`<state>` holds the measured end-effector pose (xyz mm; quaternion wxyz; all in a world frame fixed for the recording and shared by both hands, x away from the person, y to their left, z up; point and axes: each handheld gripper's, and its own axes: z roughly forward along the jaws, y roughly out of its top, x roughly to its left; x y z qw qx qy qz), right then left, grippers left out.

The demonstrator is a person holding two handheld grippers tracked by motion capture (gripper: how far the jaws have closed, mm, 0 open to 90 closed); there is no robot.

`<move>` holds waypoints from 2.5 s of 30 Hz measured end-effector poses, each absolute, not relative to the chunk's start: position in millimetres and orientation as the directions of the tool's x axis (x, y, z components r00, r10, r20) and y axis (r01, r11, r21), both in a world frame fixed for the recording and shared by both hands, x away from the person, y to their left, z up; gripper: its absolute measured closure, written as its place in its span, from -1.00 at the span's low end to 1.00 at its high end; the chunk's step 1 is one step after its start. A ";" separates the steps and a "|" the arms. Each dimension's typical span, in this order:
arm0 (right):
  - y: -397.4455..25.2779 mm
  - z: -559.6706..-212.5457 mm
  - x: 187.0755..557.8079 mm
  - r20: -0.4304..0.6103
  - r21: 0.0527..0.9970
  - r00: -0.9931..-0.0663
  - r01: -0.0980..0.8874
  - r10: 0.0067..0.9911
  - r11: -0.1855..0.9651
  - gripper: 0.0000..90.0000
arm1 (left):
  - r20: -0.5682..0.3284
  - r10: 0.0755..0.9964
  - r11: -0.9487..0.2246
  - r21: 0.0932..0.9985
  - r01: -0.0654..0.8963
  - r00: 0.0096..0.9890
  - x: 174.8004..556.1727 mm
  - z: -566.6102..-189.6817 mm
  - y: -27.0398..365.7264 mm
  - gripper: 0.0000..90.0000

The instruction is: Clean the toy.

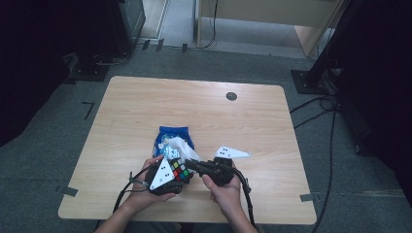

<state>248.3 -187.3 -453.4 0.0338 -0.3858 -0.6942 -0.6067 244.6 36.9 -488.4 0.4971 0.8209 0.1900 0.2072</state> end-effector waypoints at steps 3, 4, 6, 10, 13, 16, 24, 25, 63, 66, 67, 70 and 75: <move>-183.9 -449.2 246.4 0.500 0.828 -0.746 0.561 0.440 0.009 0.95 | 0.122 0.564 -0.402 0.904 0.143 0.817 250.6 -485.7 44.3 -0.25; -182.2 -448.0 246.1 0.486 0.834 -0.763 0.551 0.427 0.036 0.94 | 0.120 0.573 -0.398 0.906 0.147 0.810 251.8 -485.3 46.0 -0.25; -181.2 -447.7 246.2 0.465 0.836 -0.769 0.545 0.438 0.069 0.94 | 0.114 0.599 -0.385 0.909 0.160 0.792 255.0 -483.7 51.0 -0.25; -193.6 -453.1 253.2 0.487 0.815 -0.707 0.579 0.514 0.025 1.00 | 0.098 0.636 -0.351 0.920 0.174 0.765 259.9 -479.9 62.6 -0.25; -211.8 -457.7 259.9 0.504 0.790 -0.608 0.612 0.614 -0.042 1.00 | 0.078 0.652 -0.320 0.930 0.181 0.754 262.2 -476.7 69.4 -0.25; -222.1 -461.2 262.6 0.491 0.781 -0.537 0.620 0.686 -0.074 1.00 | 0.061 0.648 -0.305 0.934 0.186 0.759 262.2 -476.1 69.9 -0.25; -220.1 -454.7 259.3 0.531 0.778 -0.505 0.608 0.680 -0.157 0.23 | 0.072 0.629 -0.322 0.931 0.175 0.774 258.7 -478.3 61.0 -0.25; -216.7 -451.8 257.6 0.542 0.779 -0.516 0.605 0.664 -0.165 0.11 | 0.069 0.627 -0.321 0.931 0.176 0.776 258.2 -478.6 59.9 -0.25; -190.8 -446.6 254.4 0.623 0.681 -0.518 0.728 0.586 -0.081 -0.23 | 0.223 0.538 -0.454 0.889 0.057 0.813 247.7 -483.5 44.6 -0.48; -189.6 -447.3 255.1 0.629 0.676 -0.518 0.733 0.579 -0.079 -0.24 | 0.224 0.536 -0.442 0.896 0.044 0.814 245.0 -481.7 42.4 -0.54; -188.0 -448.0 255.1 0.630 0.672 -0.521 0.737 0.576 -0.069 -0.24 | 0.225 0.534 -0.437 0.899 0.038 0.815 244.3 -480.7 42.0 -0.54; -181.2 -451.3 254.1 0.629 0.660 -0.522 0.750 0.576 -0.042 -0.24 | 0.227 0.520 -0.437 0.899 0.029 0.823 242.5 -480.4 39.4 -0.53; -178.9 -453.2 254.9 0.622 0.648 -0.514 0.761 0.591 -0.019 -0.24 | 0.247 0.503 -0.458 0.889 0.013 0.828 240.5 -482.2 37.9 -0.42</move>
